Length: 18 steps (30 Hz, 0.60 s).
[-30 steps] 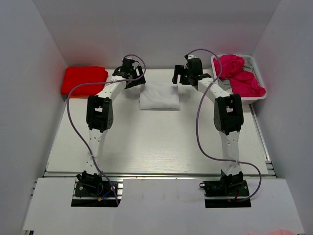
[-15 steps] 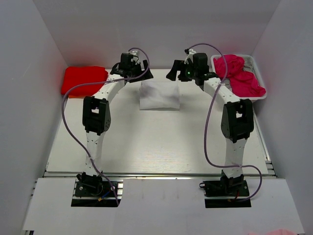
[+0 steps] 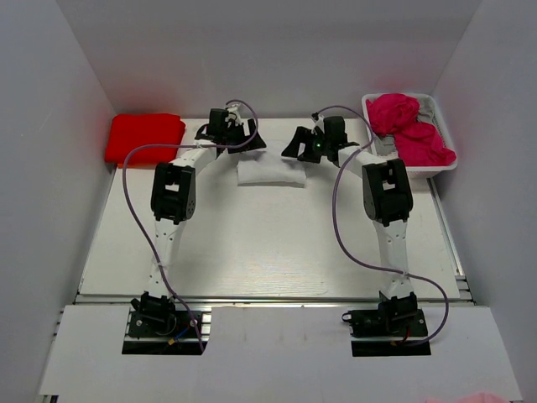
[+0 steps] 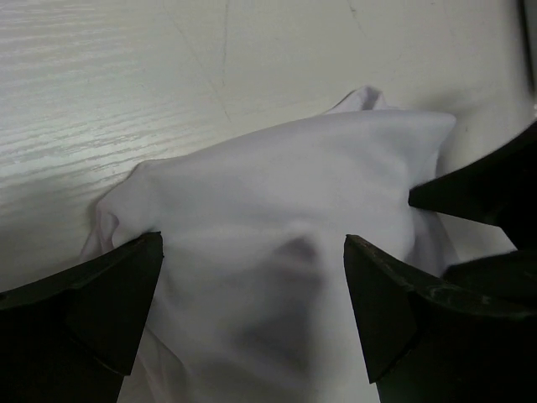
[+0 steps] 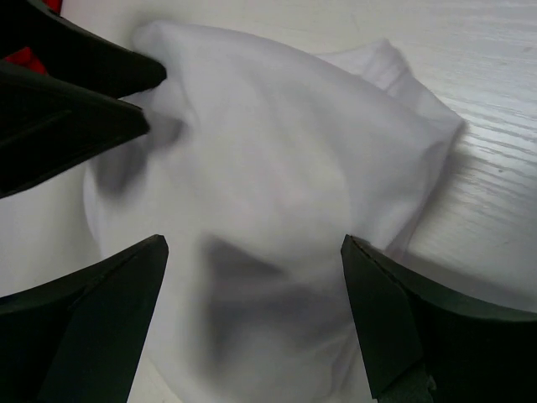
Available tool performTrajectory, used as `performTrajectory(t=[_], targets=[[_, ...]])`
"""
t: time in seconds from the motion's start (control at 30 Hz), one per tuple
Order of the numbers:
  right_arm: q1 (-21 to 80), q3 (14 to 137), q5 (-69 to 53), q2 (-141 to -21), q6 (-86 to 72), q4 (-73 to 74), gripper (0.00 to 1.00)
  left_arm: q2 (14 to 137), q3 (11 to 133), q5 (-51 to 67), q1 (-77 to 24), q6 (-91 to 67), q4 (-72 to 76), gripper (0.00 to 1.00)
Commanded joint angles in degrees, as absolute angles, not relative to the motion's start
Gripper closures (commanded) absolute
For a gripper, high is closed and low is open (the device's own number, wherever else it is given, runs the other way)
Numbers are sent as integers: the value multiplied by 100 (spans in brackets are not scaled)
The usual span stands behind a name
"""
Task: Fold and stack the t-shirts
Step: Smooth out wrinkles on the folded tshirt
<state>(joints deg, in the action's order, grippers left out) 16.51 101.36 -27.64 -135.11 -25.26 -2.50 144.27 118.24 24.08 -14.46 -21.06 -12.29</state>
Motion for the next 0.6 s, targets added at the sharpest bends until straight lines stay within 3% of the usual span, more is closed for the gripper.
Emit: performTrajectory(t=[0.0,0.27,0.57], targets=[[1460,10265,-2997,-13877,-2777,-545,10,14756,11795,2900,-1354,-1986,-1152,0],[1318,9940,-3199,-13975,-2980,-774,10,14670,11795,3094,-1354,-1934,-1230,0],[1389,10073,-3015,-12377,-2189,-185,10,13414,12340,1873,-1354,-1758,-1583,0]])
